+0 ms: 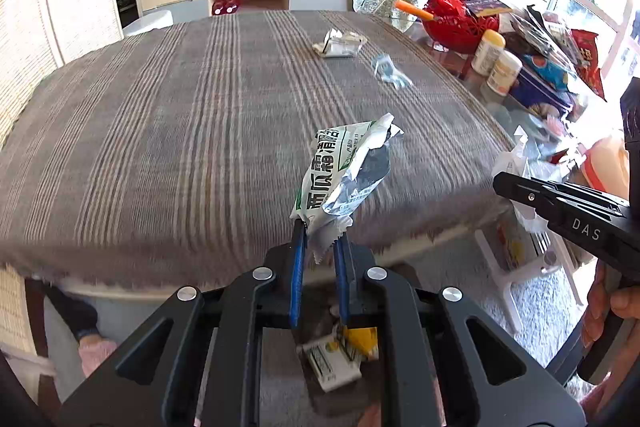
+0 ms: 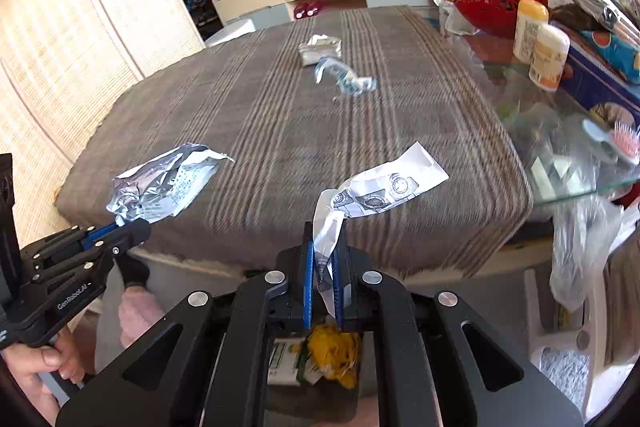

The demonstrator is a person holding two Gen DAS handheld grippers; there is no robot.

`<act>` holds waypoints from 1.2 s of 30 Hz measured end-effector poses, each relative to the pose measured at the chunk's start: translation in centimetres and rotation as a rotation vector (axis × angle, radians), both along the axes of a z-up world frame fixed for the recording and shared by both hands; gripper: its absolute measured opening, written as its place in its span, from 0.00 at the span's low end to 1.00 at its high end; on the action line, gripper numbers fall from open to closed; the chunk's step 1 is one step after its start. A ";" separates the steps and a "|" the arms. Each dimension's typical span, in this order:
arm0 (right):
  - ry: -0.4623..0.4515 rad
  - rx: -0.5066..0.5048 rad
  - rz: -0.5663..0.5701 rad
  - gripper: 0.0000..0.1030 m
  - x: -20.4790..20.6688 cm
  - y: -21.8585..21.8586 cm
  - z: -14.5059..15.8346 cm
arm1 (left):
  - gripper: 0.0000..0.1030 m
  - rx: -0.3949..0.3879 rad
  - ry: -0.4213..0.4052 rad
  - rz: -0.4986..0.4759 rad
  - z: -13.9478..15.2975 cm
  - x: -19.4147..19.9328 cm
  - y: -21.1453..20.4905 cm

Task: Collect trash
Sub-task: 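Carry both wrappers over the black bin and open both tools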

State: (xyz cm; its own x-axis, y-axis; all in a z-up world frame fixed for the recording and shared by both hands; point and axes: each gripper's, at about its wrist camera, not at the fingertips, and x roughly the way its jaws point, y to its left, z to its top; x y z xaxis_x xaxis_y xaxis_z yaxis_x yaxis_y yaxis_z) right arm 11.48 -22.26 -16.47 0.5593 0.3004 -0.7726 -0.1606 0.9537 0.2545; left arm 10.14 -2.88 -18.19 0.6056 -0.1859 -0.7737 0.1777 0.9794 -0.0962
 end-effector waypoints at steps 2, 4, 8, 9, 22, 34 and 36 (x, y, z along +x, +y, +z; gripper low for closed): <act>0.006 0.004 0.010 0.09 -1.5 0.4 -0.3 | 0.12 -0.010 0.010 -0.002 -0.5 -1.8 0.2; 0.016 0.006 0.023 0.09 -2.9 0.7 -0.8 | 0.12 -0.010 0.017 -0.006 -1.1 -3.4 0.2; 0.047 0.006 0.047 0.09 -5.2 1.4 -2.3 | 0.12 -0.028 0.041 0.003 -2.7 -6.2 0.4; 0.060 0.009 0.053 0.09 -5.7 1.6 -2.8 | 0.12 -0.029 0.049 0.002 -3.2 -6.7 0.4; 0.242 0.027 0.073 0.09 -7.3 3.3 -10.4 | 0.12 -0.018 0.201 -0.023 -11.7 -8.6 -1.2; 0.325 0.033 0.067 0.12 -5.5 4.2 -14.7 | 0.14 -0.057 0.329 -0.062 -16.3 -6.6 -1.9; 0.336 0.035 0.064 0.12 -5.2 4.3 -15.0 | 0.15 -0.062 0.343 -0.064 -16.6 -6.2 -1.8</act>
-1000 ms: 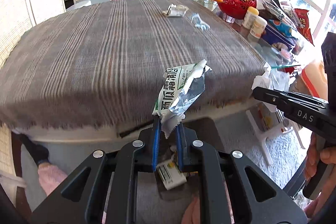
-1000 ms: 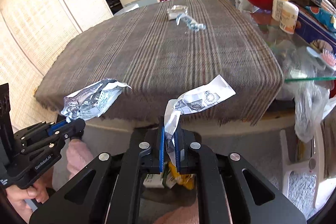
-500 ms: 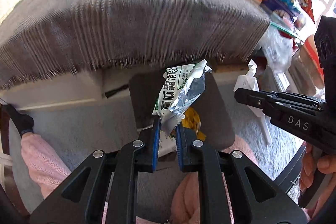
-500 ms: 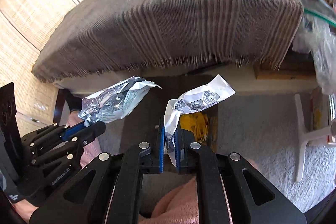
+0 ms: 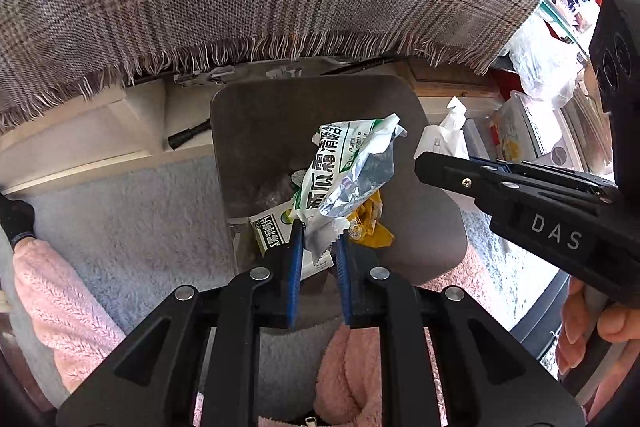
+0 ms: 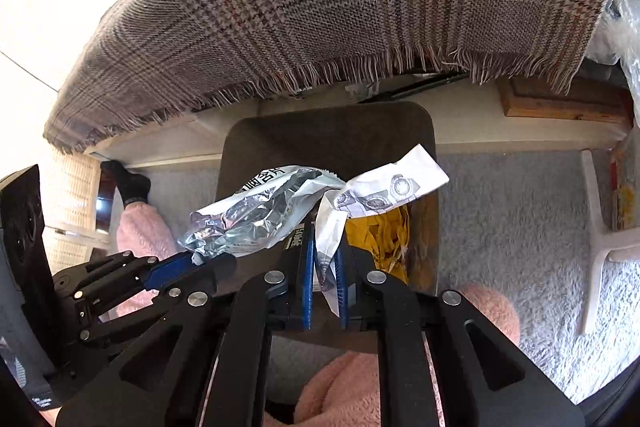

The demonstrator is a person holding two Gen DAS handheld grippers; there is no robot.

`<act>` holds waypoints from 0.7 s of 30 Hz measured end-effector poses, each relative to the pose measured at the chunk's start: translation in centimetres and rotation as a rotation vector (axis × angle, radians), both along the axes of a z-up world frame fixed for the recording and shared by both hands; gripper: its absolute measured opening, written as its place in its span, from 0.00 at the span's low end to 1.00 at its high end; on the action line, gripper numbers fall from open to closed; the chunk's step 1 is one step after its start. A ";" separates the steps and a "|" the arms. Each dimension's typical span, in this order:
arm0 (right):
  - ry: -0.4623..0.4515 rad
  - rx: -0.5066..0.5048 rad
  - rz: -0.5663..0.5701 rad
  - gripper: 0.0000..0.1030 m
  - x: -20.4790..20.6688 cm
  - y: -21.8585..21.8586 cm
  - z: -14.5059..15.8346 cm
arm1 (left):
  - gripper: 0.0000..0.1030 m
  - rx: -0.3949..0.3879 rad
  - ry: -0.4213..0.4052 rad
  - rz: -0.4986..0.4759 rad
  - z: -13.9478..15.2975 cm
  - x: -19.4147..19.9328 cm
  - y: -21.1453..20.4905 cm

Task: Collect trash
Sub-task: 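Carry both wrappers over the black bin and open both tools, then move both open tools back over the table toward the tissue and plastic piece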

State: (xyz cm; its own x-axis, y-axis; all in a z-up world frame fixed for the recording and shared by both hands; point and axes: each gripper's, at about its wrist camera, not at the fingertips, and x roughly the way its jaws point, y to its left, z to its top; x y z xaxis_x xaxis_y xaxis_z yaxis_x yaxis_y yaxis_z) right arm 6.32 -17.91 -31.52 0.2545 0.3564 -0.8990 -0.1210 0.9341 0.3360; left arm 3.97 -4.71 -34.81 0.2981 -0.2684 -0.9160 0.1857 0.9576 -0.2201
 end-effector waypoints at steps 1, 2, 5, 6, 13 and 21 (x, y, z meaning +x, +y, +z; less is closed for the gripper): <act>0.003 -0.003 -0.004 0.13 0.2 0.0 -0.1 | 0.19 0.001 0.005 -0.003 -0.1 0.2 0.0; 0.004 -0.006 -0.010 0.13 0.3 0.0 -0.2 | 0.21 0.003 0.010 -0.008 -0.3 0.3 0.0; 0.010 -0.014 -0.024 0.17 0.7 -0.2 -0.3 | 0.28 0.013 0.007 -0.018 -0.3 0.3 -0.2; 0.009 -0.015 -0.029 0.27 0.9 -0.3 -0.3 | 0.29 0.016 0.001 -0.020 -0.2 0.3 -0.2; -0.022 -0.023 -0.065 0.62 0.8 -1.3 0.8 | 0.50 0.027 -0.050 0.011 1.5 0.2 1.0; -0.165 -0.080 -0.114 0.97 0.8 -3.8 6.7 | 0.92 0.033 -0.170 0.073 6.3 0.9 3.8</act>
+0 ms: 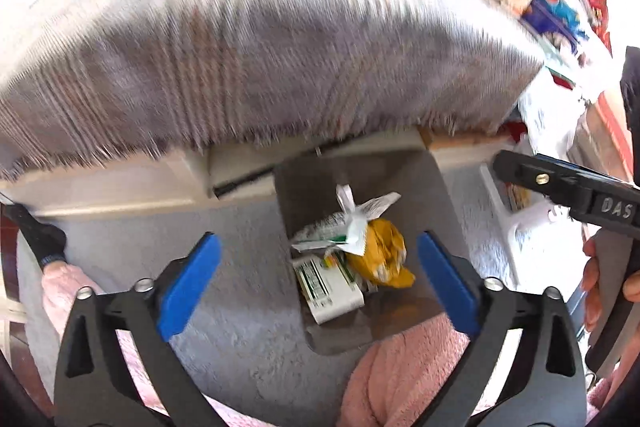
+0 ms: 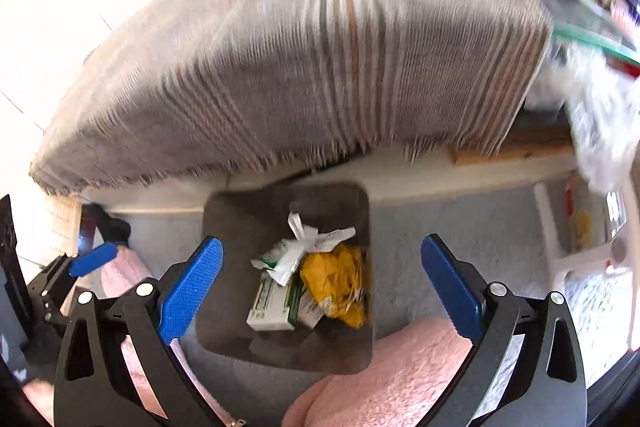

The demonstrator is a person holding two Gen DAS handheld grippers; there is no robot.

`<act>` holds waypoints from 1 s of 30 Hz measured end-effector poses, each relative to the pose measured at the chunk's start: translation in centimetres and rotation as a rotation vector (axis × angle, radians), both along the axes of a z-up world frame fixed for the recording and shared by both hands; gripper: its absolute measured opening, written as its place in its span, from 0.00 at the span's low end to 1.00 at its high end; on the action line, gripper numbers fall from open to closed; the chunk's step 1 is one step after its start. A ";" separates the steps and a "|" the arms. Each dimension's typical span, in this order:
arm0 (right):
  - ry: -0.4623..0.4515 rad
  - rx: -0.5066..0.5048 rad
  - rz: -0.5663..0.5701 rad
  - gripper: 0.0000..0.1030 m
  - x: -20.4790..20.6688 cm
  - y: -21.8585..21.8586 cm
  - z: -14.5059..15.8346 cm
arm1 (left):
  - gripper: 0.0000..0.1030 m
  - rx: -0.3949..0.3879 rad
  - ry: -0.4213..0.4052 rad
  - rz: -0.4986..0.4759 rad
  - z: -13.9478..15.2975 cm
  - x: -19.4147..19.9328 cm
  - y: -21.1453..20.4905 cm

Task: Collect trash
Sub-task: 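Move both open tools back over the table toward the tissue and plastic piece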

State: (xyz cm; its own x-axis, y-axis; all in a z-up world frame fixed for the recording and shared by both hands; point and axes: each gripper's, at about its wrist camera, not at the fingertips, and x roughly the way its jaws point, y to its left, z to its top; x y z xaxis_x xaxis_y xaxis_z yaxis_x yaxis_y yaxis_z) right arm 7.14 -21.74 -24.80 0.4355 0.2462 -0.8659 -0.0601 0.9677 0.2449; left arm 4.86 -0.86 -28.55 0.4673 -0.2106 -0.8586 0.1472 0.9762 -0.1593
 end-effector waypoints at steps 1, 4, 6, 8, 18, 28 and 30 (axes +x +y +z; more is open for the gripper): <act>-0.017 0.007 -0.001 0.97 0.2 -0.1 0.8 | 0.92 -0.002 -0.017 0.005 0.9 0.3 0.4; -0.073 0.016 -0.015 0.97 1.3 -0.7 3.6 | 0.92 -0.006 -0.045 0.018 2.9 1.7 0.8; -0.106 0.029 -0.014 0.97 2.4 -0.9 5.2 | 0.92 -0.013 -0.060 0.024 3.9 2.5 1.2; -0.135 0.030 -0.017 0.97 3.6 -1.0 6.3 | 0.92 -0.007 -0.078 0.020 5.1 3.6 1.3; -0.188 -0.001 -0.027 0.96 13.2 -0.5 8.5 | 0.92 0.026 -0.122 0.041 8.8 12.0 1.7; -0.180 -0.011 -0.002 0.74 21.0 1.2 7.1 | 0.92 0.059 -0.115 0.042 8.5 20.2 1.2; -0.177 -0.038 0.003 0.62 22.5 1.8 6.5 | 0.92 0.055 -0.110 0.043 8.3 21.3 1.1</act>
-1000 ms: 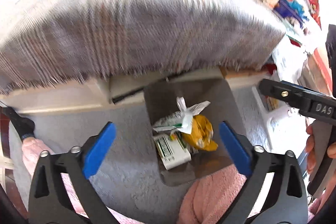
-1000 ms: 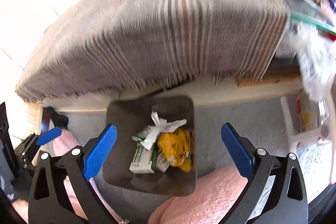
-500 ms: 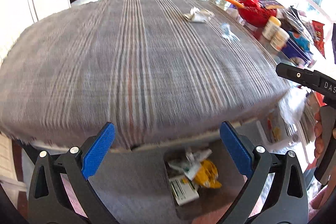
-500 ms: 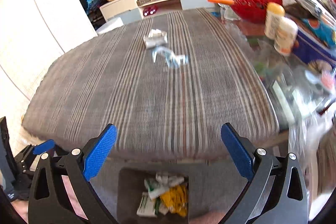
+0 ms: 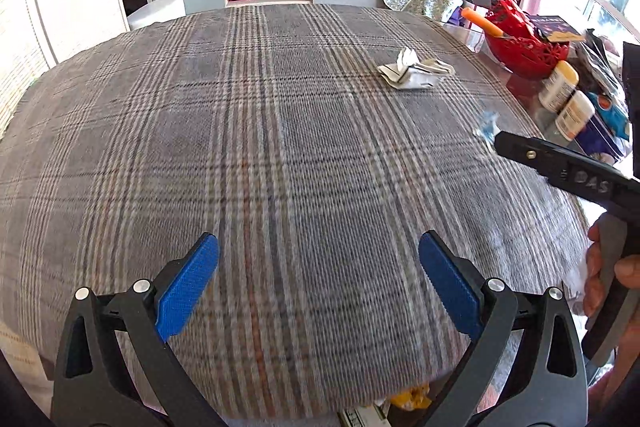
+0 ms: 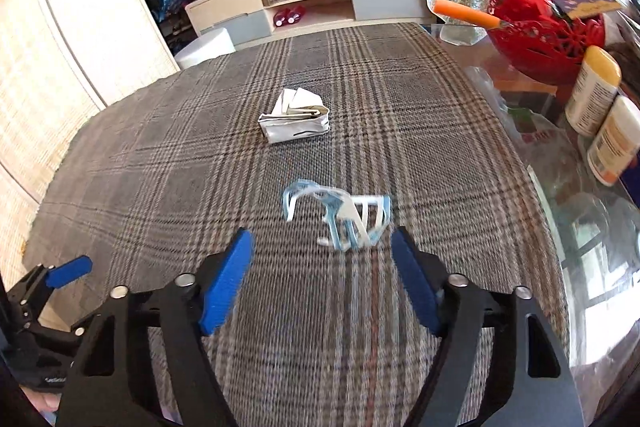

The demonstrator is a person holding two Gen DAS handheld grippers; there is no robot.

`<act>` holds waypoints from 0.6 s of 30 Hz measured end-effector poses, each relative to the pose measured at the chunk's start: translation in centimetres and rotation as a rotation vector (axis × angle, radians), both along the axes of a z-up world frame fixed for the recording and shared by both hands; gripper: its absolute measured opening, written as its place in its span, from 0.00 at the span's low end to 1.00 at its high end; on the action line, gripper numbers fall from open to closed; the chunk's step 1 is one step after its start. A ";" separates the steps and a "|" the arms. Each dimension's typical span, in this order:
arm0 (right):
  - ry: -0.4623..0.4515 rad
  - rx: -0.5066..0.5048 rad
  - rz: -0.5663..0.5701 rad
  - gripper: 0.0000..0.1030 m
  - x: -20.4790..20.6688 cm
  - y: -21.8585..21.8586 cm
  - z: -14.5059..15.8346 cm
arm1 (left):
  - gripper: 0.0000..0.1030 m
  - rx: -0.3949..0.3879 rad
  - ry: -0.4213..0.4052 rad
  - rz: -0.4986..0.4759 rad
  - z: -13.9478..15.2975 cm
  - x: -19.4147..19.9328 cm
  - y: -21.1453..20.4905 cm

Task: Collect trash
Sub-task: 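Move both open tools back over the table toward the tissue and plastic piece, then grasp the blue-white plastic piece with the right tool while the left tool grasps the folded white tissue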

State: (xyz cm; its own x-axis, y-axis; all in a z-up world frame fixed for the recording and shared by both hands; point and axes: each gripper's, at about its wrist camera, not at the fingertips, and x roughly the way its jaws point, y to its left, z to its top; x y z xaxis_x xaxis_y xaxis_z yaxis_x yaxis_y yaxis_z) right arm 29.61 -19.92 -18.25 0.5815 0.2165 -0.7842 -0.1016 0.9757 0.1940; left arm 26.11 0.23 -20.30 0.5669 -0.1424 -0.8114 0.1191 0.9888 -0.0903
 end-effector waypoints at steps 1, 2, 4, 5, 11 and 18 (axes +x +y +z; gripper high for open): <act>0.003 -0.013 0.001 0.60 0.4 0.2 -0.2 | 0.92 0.000 0.001 0.000 -0.1 0.2 0.0; 0.013 -0.032 -0.002 0.55 1.2 0.5 -0.6 | 0.92 0.000 0.003 0.000 -0.1 0.9 -0.2; 0.035 -0.052 -0.006 0.51 2.2 0.6 -1.3 | 0.92 -0.001 0.005 -0.003 -0.2 2.2 -0.6; 0.048 -0.054 -0.011 0.49 2.7 0.4 -1.8 | 0.92 0.000 0.004 -0.007 -0.1 2.8 -0.8; 0.046 -0.038 -0.026 0.19 3.2 -1.8 -2.1 | 0.92 0.011 -0.011 -0.042 0.6 6.3 -3.6; 0.069 0.012 -0.017 0.12 2.3 -4.5 -2.2 | 0.92 -0.011 -0.017 -0.073 0.9 11.1 -7.5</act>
State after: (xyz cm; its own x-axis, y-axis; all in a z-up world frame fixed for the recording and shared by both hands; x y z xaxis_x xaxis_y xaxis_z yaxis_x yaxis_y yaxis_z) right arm 31.87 -24.37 -20.48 0.5299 0.2164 -0.8200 -0.0711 0.9748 0.2113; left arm 37.21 -7.28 -19.41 0.5682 -0.1926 -0.8000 0.1921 0.9764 -0.0987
